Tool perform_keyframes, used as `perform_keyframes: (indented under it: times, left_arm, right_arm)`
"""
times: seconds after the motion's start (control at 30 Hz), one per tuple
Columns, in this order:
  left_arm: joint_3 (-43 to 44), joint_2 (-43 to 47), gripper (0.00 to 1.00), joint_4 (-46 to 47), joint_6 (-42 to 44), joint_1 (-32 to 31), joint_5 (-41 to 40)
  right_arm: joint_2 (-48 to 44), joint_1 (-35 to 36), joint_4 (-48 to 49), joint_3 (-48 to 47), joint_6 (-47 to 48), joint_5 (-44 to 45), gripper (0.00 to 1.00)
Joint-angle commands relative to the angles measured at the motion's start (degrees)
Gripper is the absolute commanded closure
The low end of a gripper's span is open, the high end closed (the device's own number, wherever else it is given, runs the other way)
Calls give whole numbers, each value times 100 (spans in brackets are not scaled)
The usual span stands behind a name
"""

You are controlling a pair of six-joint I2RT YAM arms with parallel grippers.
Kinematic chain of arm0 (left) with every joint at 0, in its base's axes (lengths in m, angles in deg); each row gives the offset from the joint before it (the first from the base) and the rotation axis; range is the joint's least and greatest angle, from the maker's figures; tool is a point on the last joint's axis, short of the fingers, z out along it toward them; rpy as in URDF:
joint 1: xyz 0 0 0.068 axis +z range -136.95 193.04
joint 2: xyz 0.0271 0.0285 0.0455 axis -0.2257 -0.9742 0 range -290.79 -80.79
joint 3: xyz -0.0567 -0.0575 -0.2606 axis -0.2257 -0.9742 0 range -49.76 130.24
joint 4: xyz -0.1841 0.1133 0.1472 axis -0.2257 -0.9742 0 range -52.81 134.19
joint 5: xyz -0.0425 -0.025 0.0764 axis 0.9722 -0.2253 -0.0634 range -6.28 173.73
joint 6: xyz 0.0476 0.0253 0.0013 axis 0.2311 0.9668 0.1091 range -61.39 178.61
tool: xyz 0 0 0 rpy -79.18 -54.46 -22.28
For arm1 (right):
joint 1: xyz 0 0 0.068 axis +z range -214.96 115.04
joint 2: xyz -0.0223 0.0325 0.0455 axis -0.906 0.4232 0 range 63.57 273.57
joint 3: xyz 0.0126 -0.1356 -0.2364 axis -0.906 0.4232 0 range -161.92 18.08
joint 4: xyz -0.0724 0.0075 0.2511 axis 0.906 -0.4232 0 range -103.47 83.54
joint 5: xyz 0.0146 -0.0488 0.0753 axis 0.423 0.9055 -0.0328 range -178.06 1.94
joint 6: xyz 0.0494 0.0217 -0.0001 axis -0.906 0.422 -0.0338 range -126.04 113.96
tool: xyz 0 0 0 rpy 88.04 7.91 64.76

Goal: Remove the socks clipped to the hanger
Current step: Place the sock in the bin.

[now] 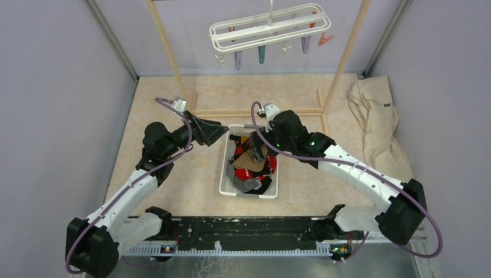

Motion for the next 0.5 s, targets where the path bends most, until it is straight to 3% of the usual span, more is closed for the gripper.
perform_keyframes:
  times: [0.0, 0.47]
  left_arm:
    - [-118, 115, 23, 15, -25, -20, 10]
    - [-216, 199, 23, 6, -46, -20, -45]
  right_arm:
    - [201, 40, 601, 245, -85, -248, 8]
    - [2024, 78, 1754, 776, -129, -385, 7]
